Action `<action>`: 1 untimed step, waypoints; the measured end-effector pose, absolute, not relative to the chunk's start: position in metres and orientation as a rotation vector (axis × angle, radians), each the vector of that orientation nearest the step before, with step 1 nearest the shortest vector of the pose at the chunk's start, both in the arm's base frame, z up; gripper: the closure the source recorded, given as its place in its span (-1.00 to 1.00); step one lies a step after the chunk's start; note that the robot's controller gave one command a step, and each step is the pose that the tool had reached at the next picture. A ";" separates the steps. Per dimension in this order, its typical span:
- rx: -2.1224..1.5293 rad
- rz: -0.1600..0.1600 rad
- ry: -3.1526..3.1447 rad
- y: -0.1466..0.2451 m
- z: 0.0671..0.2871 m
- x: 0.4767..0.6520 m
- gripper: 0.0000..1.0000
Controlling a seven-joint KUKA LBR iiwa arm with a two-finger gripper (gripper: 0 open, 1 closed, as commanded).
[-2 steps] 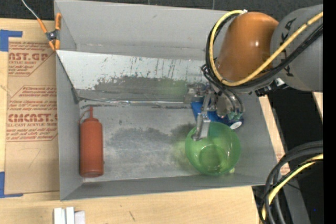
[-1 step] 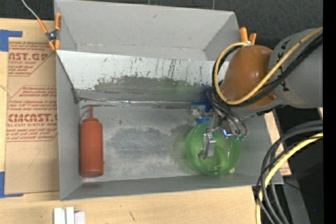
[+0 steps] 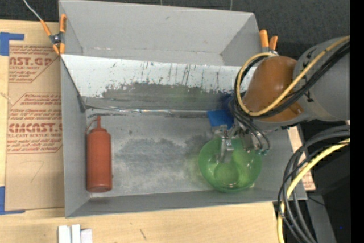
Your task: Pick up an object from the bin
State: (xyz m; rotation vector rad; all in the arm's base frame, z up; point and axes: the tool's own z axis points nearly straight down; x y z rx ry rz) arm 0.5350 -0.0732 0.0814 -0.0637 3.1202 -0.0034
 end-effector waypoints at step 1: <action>-0.064 -0.003 3.120 -0.073 0.081 0.535 1.00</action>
Offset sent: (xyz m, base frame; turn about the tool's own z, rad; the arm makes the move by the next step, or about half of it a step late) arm -0.0145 -0.0040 0.1312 -0.0421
